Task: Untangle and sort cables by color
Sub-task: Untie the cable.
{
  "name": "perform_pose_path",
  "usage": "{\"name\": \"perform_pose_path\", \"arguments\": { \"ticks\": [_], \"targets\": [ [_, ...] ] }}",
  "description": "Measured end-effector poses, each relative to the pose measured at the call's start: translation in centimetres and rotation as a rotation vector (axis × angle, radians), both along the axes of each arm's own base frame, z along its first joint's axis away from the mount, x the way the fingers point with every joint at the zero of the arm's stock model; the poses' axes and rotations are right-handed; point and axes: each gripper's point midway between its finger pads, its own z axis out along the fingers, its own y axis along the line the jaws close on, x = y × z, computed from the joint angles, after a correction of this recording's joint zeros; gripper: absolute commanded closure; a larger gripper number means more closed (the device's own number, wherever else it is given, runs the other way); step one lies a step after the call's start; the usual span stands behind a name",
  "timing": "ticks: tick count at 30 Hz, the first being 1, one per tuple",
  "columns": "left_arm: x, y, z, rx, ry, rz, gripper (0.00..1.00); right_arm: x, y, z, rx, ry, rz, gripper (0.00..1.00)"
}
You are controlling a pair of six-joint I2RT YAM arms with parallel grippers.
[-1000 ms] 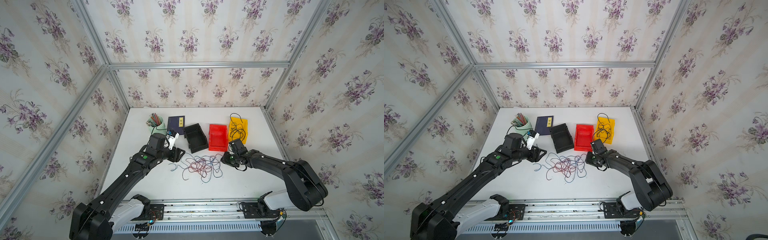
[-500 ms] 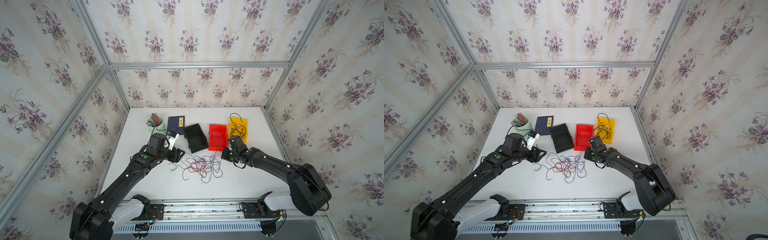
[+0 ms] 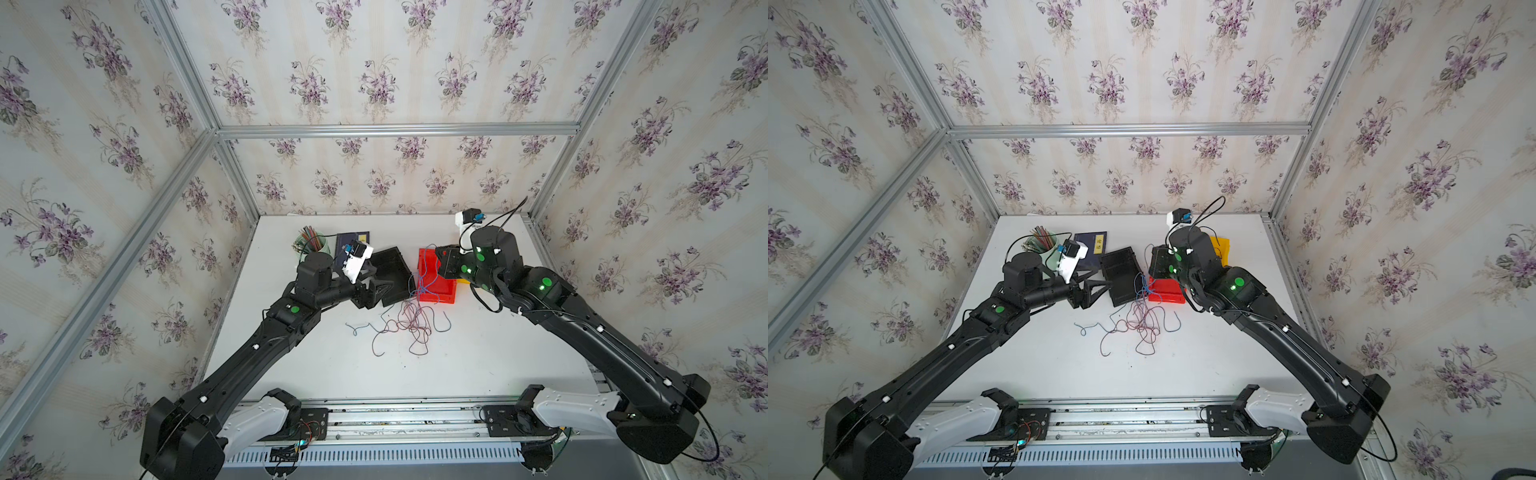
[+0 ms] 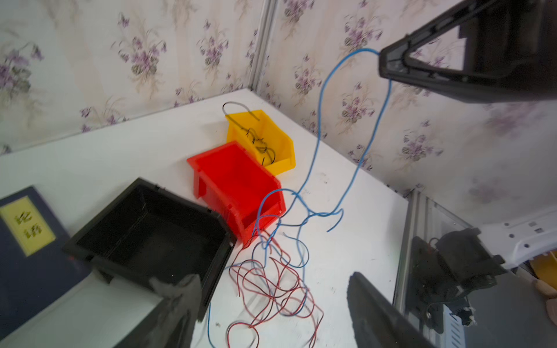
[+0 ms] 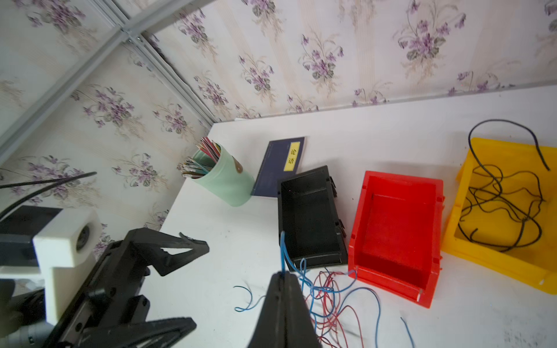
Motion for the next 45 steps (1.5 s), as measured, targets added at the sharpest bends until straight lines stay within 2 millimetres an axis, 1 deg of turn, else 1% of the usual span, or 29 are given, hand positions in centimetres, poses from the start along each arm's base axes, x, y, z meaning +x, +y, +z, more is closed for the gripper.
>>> {"name": "perform_pose_path", "arguments": {
  "ticks": [1,4,6,7,11,14,16,19,20,21,23,24,28,31,34,36,38,41,45],
  "targets": [
    [-0.2,-0.9,1.3,-0.020,-0.038,-0.034,0.17,0.0,0.3,1.3,0.010,-0.024,0.009,1.00],
    [-0.9,-2.9,3.8,-0.047,-0.121,-0.117,0.16,-0.1,1.0,4.4,0.037,-0.077,0.034,1.00],
    [-1.3,-4.1,4.5,-0.046,-0.155,-0.165,0.15,-0.2,1.3,6.2,0.063,-0.101,0.044,1.00],
    [-1.3,-4.6,4.5,-0.040,-0.165,-0.180,0.15,-0.2,1.4,7.1,0.078,-0.116,0.046,1.00],
    [-0.5,-6.0,3.7,-0.009,-0.171,-0.200,0.16,-0.5,2.1,9.9,0.123,-0.152,0.070,1.00],
    [0.7,-6.8,3.3,0.016,-0.181,-0.183,0.17,-1.0,2.9,11.7,0.155,-0.173,0.102,1.00],
    [1.5,-7.3,2.6,0.034,-0.179,-0.174,0.19,-1.5,3.5,12.7,0.177,-0.181,0.129,1.00],
    [2.5,-7.9,1.2,0.050,-0.156,-0.170,0.25,-1.8,3.9,13.9,0.215,-0.185,0.146,1.00],
    [2.7,-8.1,0.8,0.052,-0.151,-0.172,0.30,-1.8,4.1,14.3,0.225,-0.187,0.153,1.00],
    [3.0,-8.4,0.5,0.049,-0.153,-0.174,0.36,-1.8,4.1,14.8,0.234,-0.195,0.154,1.00],
    [3.2,-8.7,-0.7,0.060,-0.126,-0.175,0.46,-1.9,4.1,15.8,0.250,-0.210,0.155,1.00],
    [3.3,-8.6,-1.2,0.067,-0.117,-0.170,0.49,-2.0,4.1,16.2,0.256,-0.217,0.156,1.00],
    [2.9,-7.9,-3.2,0.099,-0.077,-0.148,0.50,-2.3,3.4,18.0,0.275,-0.259,0.146,1.00],
    [2.5,-7.3,-5.0,0.135,-0.033,-0.133,0.55,-2.1,2.4,19.3,0.264,-0.309,0.113,1.00],
    [2.1,-6.0,-7.1,0.204,0.024,-0.098,0.58,-2.0,1.4,21.1,0.258,-0.372,0.081,1.00],
    [1.8,-5.2,-7.8,0.234,0.041,-0.077,0.60,-1.9,0.8,22.3,0.260,-0.413,0.061,1.00],
    [1.5,-4.2,-8.8,0.272,0.067,-0.050,0.60,-1.7,0.2,23.1,0.255,-0.443,0.042,1.00],
    [0.5,-2.4,-10.1,0.324,0.099,-0.015,0.60,-1.1,-0.9,23.6,0.250,-0.464,0.005,1.00],
    [-0.5,0.1,-10.0,0.359,0.096,0.045,0.59,-0.2,-2.1,23.4,0.226,-0.467,-0.034,1.00]
  ]
}}
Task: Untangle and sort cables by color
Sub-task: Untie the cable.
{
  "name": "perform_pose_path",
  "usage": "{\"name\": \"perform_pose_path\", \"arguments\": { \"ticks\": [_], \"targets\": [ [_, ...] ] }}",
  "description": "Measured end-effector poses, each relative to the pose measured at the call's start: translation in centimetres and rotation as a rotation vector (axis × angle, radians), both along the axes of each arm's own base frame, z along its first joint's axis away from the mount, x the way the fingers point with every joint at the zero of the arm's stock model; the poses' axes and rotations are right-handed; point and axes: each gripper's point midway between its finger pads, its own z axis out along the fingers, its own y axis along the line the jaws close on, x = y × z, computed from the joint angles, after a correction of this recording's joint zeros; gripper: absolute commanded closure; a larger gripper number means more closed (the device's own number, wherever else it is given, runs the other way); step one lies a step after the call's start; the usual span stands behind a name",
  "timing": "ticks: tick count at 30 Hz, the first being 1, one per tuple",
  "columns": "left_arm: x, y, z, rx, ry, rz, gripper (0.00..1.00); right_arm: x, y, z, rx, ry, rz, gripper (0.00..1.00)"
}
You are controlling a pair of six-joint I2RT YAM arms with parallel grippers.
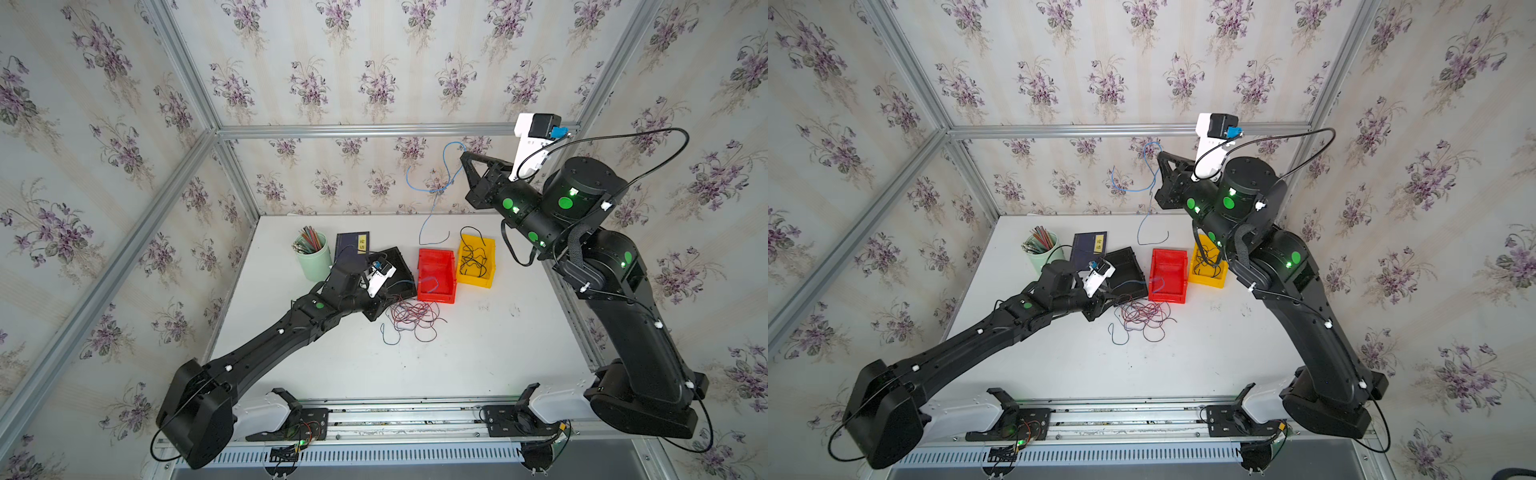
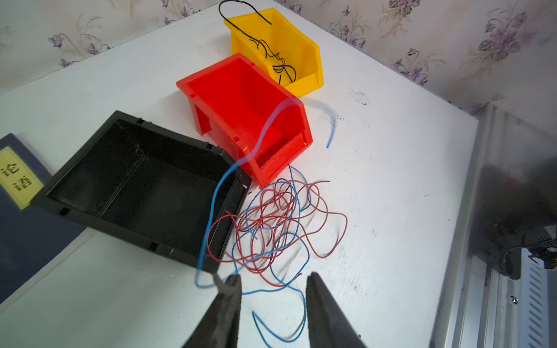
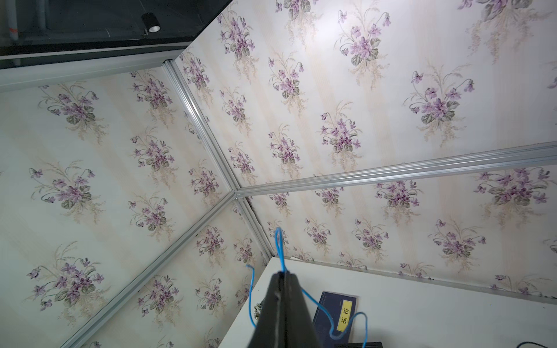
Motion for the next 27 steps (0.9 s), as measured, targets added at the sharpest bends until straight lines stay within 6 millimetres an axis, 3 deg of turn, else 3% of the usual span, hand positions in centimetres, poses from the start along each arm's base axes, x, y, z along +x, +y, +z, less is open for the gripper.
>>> {"name": "perform_pose_path", "arguments": {
  "ticks": [8,12,21,27],
  "targets": [
    [-0.8,3.7,0.7,0.052,-0.034,0.084,0.56,1.4,0.3,-3.9,-0.046,0.078,-0.010,1.00],
    [-0.9,4.7,0.7,0.070,-0.029,0.111,0.47,2.3,0.3,-6.2,-0.071,0.115,-0.017,1.00],
    [-1.3,5.3,0.7,0.081,-0.022,0.123,0.34,5.7,-2.4,-13.5,-0.091,0.241,-0.081,1.00],
    [-1.1,5.4,1.2,0.077,-0.034,0.133,0.32,8.6,-4.3,-16.2,-0.084,0.271,-0.114,1.00]
  ]
}}
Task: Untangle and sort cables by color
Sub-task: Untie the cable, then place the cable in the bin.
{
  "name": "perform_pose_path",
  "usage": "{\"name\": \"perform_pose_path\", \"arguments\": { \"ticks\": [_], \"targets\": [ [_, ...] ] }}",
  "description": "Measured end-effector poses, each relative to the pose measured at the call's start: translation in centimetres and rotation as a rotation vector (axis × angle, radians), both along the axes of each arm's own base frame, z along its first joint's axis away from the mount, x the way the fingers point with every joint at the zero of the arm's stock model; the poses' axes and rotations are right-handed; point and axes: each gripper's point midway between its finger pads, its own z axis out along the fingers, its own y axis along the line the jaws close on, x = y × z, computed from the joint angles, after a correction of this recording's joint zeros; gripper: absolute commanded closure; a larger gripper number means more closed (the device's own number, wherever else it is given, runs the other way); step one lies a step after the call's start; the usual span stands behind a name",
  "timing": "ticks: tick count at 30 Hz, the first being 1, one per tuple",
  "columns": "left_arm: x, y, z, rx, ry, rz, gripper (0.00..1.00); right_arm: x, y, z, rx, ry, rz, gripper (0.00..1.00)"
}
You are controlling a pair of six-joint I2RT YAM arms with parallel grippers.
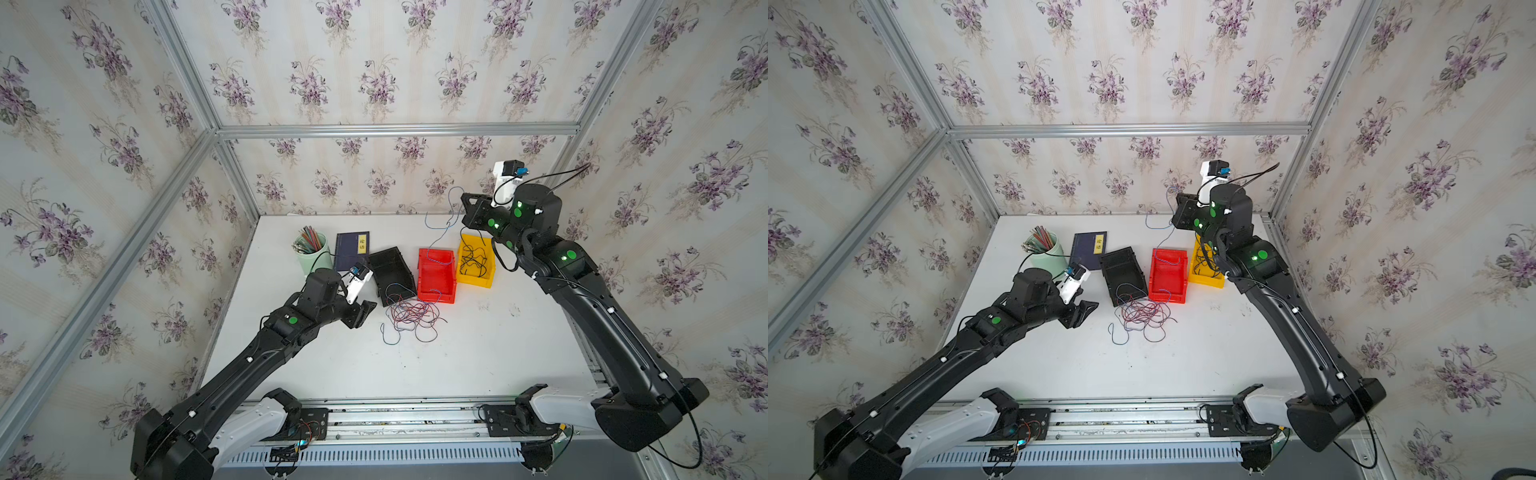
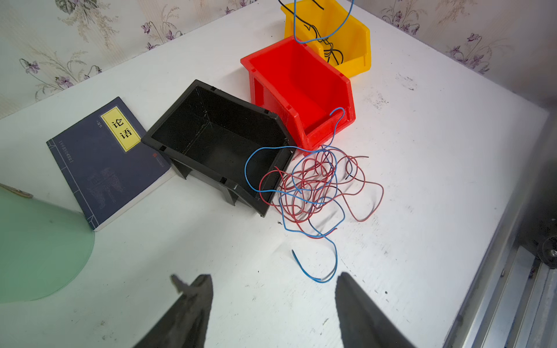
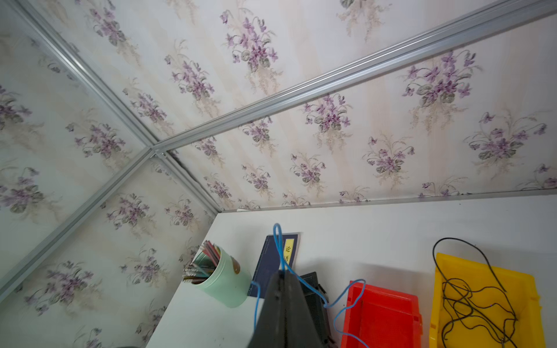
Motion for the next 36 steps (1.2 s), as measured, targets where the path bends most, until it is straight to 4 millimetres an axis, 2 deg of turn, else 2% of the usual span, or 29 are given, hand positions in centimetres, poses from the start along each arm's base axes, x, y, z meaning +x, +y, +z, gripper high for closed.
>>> {"name": "perform_pose_path", "arguments": {
  "ticks": [6,9,17,23,29,36],
  "targets": [
    [0.2,0.2,0.8,-0.004,-0.019,0.016,0.31,1.9,-0.8,-3.9,0.006,0.062,0.003,1.00],
    [0.0,0.5,0.7,0.002,-0.014,0.019,0.31,2.7,-1.5,-6.5,0.005,0.100,-0.014,1.00],
    [-0.1,1.0,0.6,0.015,-0.011,0.041,0.31,3.9,-1.4,-15.8,-0.047,0.260,-0.001,1.00],
    [0.0,1.2,0.6,0.020,-0.014,0.051,0.31,4.2,-1.3,-21.6,-0.144,0.369,0.011,1.00],
    [0.1,1.3,0.4,0.025,-0.011,0.059,0.31,4.3,-1.0,-25.2,-0.243,0.429,0.016,1.00],
    [0.3,1.4,0.0,0.025,0.005,0.074,0.28,4.1,0.8,-29.8,-0.312,0.512,0.081,1.00]
  ]
}}
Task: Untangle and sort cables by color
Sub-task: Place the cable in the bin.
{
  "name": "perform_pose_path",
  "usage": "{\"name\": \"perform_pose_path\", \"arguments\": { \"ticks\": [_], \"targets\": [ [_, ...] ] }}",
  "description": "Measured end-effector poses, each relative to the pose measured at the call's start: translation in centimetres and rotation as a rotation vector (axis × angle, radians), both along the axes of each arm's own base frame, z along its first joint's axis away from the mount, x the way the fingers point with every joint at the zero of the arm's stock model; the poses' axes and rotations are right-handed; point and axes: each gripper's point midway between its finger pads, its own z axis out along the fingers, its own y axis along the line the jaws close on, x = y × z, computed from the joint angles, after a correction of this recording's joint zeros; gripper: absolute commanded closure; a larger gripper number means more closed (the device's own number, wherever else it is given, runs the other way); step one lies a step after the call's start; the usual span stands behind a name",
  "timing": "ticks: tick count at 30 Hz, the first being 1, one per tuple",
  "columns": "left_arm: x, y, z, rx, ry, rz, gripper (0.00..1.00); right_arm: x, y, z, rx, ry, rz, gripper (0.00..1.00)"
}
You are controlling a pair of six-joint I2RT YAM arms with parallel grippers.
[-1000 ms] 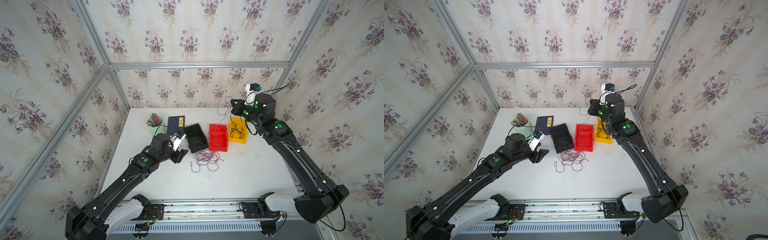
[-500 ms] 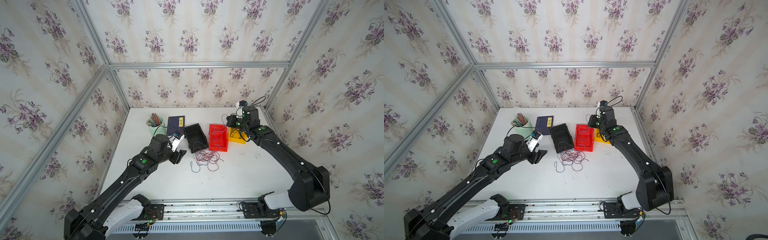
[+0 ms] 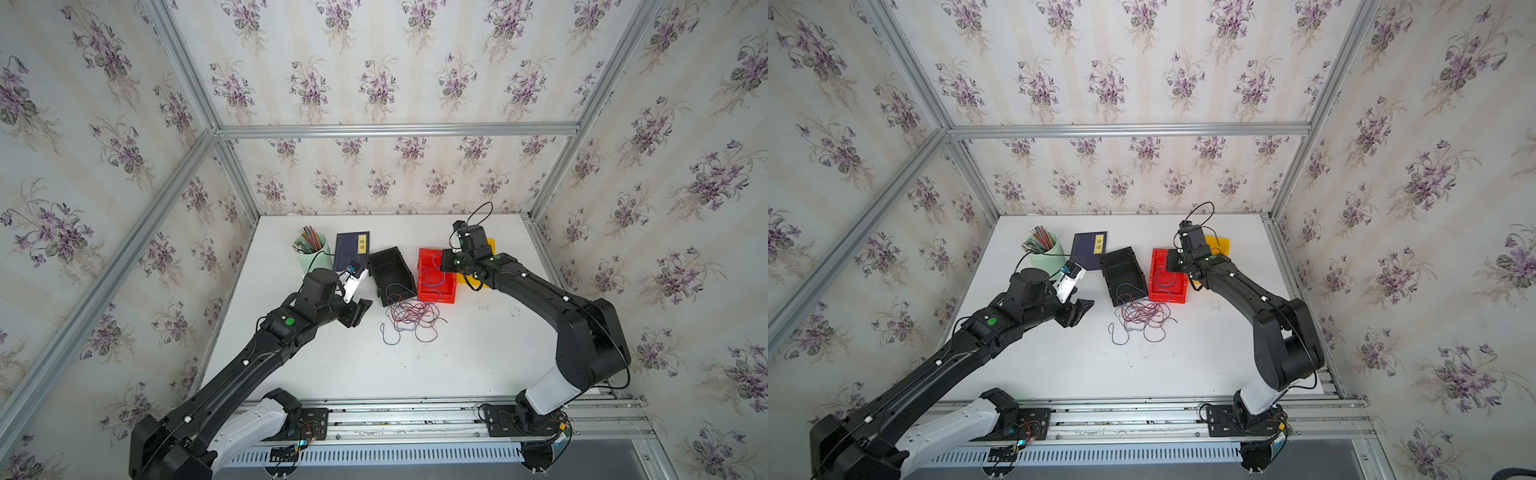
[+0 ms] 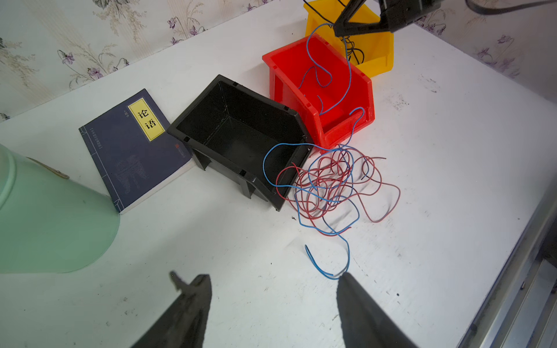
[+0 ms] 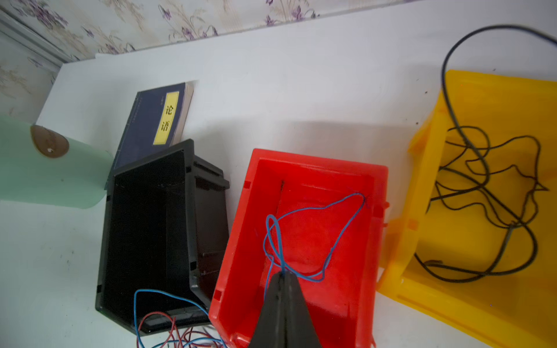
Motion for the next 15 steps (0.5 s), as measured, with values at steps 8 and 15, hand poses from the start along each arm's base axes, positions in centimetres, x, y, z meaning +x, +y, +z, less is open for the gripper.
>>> {"name": "perform_pose_path", "arguments": {
  "ticks": [8,15],
  "targets": [
    [0.1,0.0,-0.1,-0.019,0.012,0.022,0.27,1.2,1.2,-3.6,-0.027,0.083,0.052,0.87],
    [0.1,0.1,-0.3,-0.031,0.020,0.039,0.24,0.8,1.6,-3.1,-0.026,0.101,0.087,0.55]
  ]
}}
